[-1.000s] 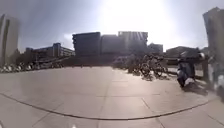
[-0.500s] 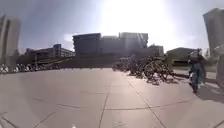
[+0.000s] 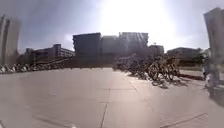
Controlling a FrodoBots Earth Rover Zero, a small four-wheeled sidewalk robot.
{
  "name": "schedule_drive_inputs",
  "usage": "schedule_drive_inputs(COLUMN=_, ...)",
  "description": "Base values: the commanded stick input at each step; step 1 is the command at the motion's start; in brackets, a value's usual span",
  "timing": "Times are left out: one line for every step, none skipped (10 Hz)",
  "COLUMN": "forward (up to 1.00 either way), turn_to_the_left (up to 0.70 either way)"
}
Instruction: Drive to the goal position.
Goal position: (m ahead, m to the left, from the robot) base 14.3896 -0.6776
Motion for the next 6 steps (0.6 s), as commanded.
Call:
schedule_drive_inputs(forward=1.0, turn_to_the_left=0.0)
schedule_drive_inputs(forward=1.0, turn_to_the_left=0.0)
schedule_drive_inputs(forward=1.0, turn_to_the_left=0.0)
schedule_drive_inputs(forward=1.0, turn_to_the_left=0.0)
schedule_drive_inputs(forward=1.0, turn_to_the_left=0.0)
schedule_drive_inputs(forward=1.0, turn_to_the_left=0.0)
